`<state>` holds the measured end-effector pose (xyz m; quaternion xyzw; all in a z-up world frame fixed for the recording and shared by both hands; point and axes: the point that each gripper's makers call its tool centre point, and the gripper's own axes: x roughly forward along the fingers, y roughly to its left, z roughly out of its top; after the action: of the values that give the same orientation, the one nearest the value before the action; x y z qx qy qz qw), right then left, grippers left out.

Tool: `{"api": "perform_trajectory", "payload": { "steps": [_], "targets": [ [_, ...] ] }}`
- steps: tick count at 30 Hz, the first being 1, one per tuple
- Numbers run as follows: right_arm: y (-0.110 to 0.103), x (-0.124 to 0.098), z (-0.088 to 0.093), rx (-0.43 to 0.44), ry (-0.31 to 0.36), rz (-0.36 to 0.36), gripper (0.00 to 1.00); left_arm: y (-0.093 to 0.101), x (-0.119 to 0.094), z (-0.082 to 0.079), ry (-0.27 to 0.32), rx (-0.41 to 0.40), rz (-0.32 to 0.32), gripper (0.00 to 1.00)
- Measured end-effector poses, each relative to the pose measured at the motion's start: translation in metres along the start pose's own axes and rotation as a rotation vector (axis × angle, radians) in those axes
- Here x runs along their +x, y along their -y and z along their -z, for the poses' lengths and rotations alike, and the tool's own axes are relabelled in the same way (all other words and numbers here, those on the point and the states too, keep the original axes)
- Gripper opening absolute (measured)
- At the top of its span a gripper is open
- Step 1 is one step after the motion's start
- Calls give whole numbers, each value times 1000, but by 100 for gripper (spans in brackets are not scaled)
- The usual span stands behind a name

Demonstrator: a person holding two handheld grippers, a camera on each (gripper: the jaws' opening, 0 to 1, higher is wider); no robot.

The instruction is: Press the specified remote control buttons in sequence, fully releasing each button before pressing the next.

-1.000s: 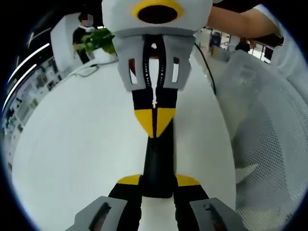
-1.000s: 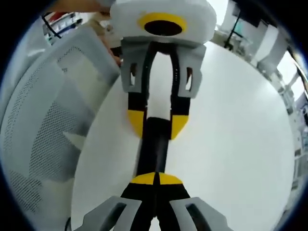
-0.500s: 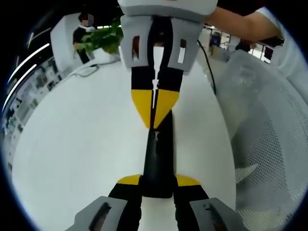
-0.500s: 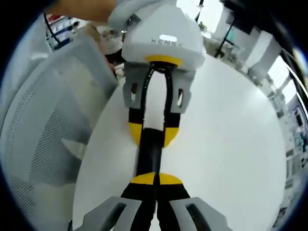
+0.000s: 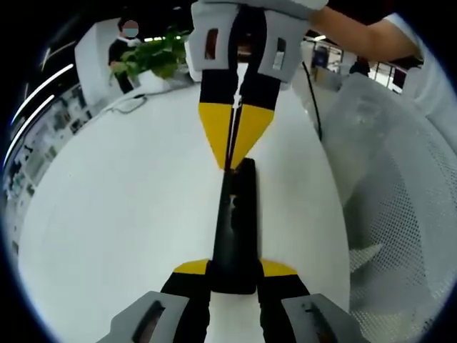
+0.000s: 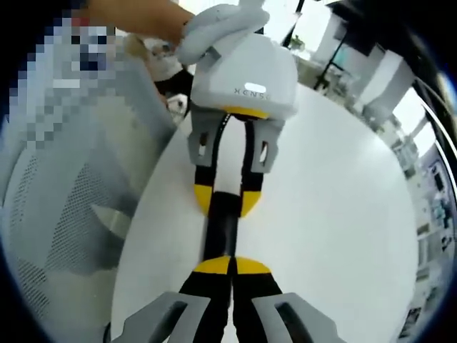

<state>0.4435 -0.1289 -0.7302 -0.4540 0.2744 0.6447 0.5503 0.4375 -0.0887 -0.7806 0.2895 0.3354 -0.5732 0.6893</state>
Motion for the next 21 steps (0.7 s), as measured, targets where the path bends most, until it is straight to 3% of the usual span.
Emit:
{"api": "perform_trajectory", "payload": {
  "steps": [21],
  "targets": [
    [-6, 16, 7, -15, -31, -35, 0, 1, 0, -1, 1, 0, 0, 24]
  ]
}}
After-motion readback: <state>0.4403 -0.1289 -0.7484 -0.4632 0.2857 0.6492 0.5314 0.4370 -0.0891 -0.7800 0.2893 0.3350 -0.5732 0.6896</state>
